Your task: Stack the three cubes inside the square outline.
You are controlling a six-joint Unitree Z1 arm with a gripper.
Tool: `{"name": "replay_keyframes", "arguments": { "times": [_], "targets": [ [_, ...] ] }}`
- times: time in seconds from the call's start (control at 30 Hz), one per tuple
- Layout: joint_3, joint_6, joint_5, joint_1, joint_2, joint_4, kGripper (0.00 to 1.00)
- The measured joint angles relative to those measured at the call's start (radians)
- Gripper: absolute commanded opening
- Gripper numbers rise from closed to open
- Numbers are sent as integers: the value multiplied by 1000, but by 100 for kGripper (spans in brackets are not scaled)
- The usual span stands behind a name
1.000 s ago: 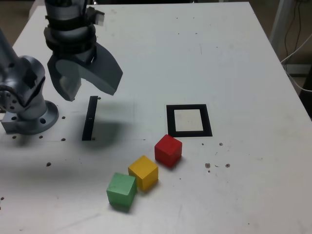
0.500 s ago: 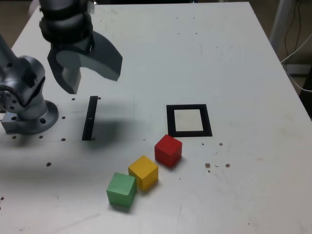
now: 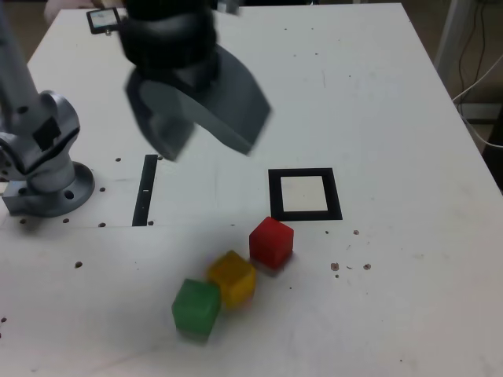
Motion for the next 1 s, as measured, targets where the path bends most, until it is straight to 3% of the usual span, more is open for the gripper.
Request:
{"name": "replay_keyframes", "arguments": {
  "times": [0.23, 0.5, 0.83, 1.0],
  "targets": [
    [-48, 172, 79, -148, 145, -3, 97],
    [-118, 326, 72, -158, 215, -4, 95],
    [-77, 345, 72, -80, 335, -40, 95],
    [-37, 346, 46, -27, 371, -95, 94]
  ]
}}
